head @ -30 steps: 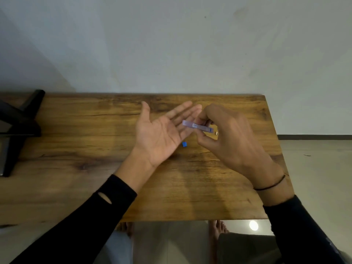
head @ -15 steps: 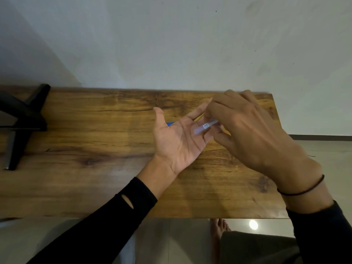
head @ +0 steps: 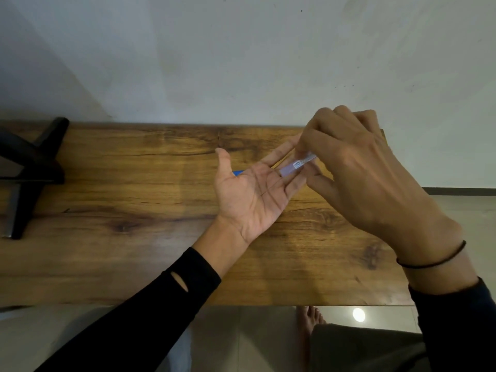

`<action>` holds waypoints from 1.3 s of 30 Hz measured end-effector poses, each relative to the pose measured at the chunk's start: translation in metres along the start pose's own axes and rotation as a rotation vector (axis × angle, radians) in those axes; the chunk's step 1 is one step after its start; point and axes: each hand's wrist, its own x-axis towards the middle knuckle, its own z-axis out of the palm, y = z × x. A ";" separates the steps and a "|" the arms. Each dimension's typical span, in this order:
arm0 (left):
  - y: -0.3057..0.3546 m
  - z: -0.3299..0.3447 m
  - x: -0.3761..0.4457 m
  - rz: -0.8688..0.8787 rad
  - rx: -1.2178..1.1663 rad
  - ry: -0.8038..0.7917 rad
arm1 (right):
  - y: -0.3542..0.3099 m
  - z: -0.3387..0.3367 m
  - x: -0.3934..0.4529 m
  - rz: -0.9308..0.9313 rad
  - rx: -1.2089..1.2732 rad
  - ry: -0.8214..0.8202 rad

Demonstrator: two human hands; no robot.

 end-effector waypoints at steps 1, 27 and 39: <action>0.000 0.000 0.000 -0.007 -0.021 -0.006 | 0.003 -0.001 -0.001 0.022 0.004 0.016; 0.031 -0.004 0.004 0.056 -0.136 -0.120 | 0.014 0.078 -0.037 0.204 0.251 -0.431; 0.029 -0.006 0.005 0.038 -0.090 -0.111 | 0.017 0.046 -0.019 0.197 0.434 0.091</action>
